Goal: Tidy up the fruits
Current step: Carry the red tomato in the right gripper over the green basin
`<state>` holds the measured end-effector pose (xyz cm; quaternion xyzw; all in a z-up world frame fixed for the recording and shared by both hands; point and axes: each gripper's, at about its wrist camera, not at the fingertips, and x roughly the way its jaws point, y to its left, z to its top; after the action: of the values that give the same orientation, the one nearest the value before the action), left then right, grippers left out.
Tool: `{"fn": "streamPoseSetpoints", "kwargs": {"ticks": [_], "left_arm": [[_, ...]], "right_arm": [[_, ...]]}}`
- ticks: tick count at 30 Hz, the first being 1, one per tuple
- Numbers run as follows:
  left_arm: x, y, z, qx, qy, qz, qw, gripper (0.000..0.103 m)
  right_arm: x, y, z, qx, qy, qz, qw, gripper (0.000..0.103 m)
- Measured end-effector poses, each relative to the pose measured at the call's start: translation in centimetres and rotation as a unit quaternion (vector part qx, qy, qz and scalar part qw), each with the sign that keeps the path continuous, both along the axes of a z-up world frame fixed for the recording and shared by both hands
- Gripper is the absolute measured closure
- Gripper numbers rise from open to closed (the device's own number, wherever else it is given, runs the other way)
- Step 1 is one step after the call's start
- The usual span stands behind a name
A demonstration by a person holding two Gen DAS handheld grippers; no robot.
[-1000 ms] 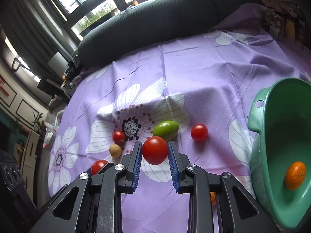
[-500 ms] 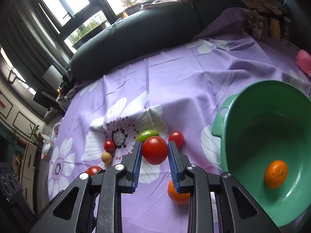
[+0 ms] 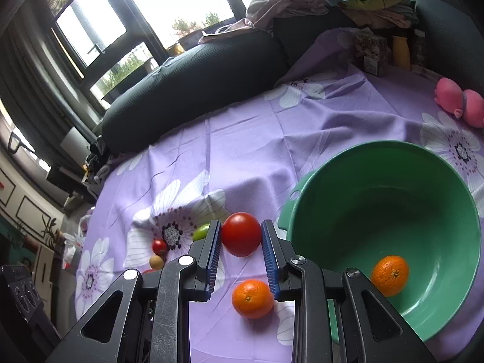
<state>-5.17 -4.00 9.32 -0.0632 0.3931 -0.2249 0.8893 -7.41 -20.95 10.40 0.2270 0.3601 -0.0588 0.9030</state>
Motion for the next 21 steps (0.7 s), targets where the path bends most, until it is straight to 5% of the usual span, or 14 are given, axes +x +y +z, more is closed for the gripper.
{"fn": "streamPoseSetpoints", "kwargs": {"ticks": [21], "left_arm": [[-1.4,-6.4,2.2,0.018,-0.036,-0.088,0.9953,0.073]], "right_arm": [[-3.9,-5.2,1.7,-0.012,-0.027,-0.109,0.994,0.074]]}}
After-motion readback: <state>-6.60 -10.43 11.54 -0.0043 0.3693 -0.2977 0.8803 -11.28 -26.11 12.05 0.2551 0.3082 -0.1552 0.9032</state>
